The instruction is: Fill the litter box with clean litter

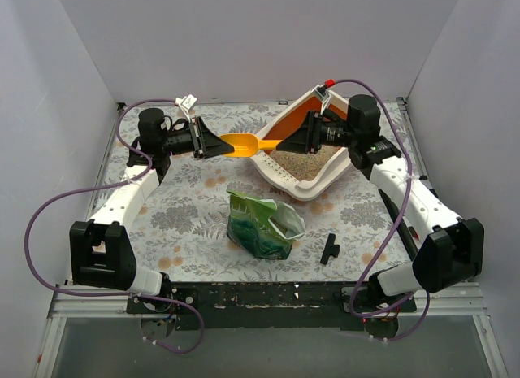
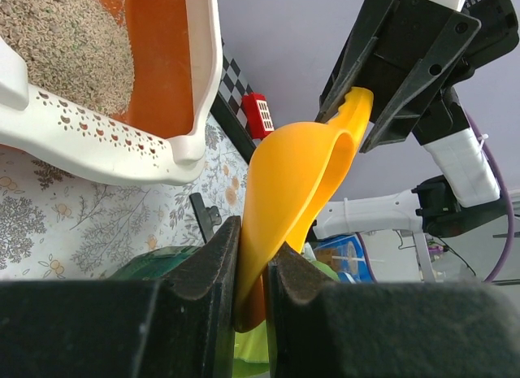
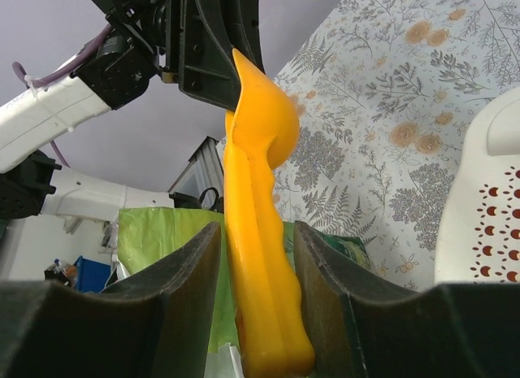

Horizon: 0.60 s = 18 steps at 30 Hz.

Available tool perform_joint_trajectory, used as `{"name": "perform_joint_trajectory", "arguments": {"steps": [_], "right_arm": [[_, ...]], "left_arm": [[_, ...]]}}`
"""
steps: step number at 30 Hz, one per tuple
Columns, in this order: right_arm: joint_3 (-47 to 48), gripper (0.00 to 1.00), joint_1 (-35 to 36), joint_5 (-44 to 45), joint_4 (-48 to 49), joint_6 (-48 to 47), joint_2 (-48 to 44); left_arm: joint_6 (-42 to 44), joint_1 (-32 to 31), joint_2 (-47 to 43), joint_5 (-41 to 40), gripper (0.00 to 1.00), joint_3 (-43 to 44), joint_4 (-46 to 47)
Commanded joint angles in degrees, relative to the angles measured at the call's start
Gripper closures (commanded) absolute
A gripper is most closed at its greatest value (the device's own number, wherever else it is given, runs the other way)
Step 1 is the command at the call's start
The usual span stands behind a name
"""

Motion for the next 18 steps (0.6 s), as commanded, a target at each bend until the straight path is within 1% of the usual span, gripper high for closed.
{"name": "perform_joint_trajectory", "arguments": {"steps": [1, 3, 4, 5, 6, 7, 10, 12, 13, 16, 18], "right_arm": [[3.4, 0.55, 0.4, -1.6, 1.1, -0.7, 0.4], [3.4, 0.61, 0.4, -1.7, 1.0, -0.6, 0.5], [3.4, 0.66, 0.4, -1.7, 0.9, -0.7, 0.5], [3.6, 0.75, 0.4, -1.8, 0.7, -0.9, 0.7], [3.7, 0.9, 0.4, -1.8, 0.5, -1.0, 1.0], [3.8, 0.98, 0.4, -1.6, 0.0, -1.1, 1.0], [4.4, 0.99, 0.5, -0.7, -1.7, -2.2, 0.8], [4.9, 0.99, 0.5, 0.3, -2.7, -3.4, 0.4], [5.2, 0.99, 0.5, 1.0, -4.8, -4.1, -0.1], [6.5, 0.99, 0.5, 3.6, -7.9, -6.0, -1.6], [7.3, 0.99, 0.5, 5.6, -11.1, -7.5, -2.8]], "left_arm": [[1.0, 0.3, -0.5, 0.3, 1.0, 2.1, -0.2], [1.0, 0.3, -0.5, 0.4, 1.0, 2.1, -0.2], [1.1, 0.3, -0.3, 0.3, 1.0, 2.1, -0.3], [1.2, 0.3, -0.3, 0.4, 1.0, 2.1, -0.3], [1.2, 0.3, -0.4, 0.4, 1.0, 2.1, -0.2], [1.2, 0.3, -0.3, 0.3, 1.0, 2.1, -0.2], [1.7, 0.3, -0.5, 0.4, 1.0, 2.2, -0.3], [2.0, 0.3, -1.1, 1.1, 0.99, 1.6, 1.5], [2.0, 0.3, -1.5, 1.7, 0.95, 1.3, 2.3], [2.0, 0.3, -3.1, 2.9, 0.7, -0.2, 5.5], [2.1, 0.3, -4.5, 4.5, 0.59, -1.5, 7.7]]}}
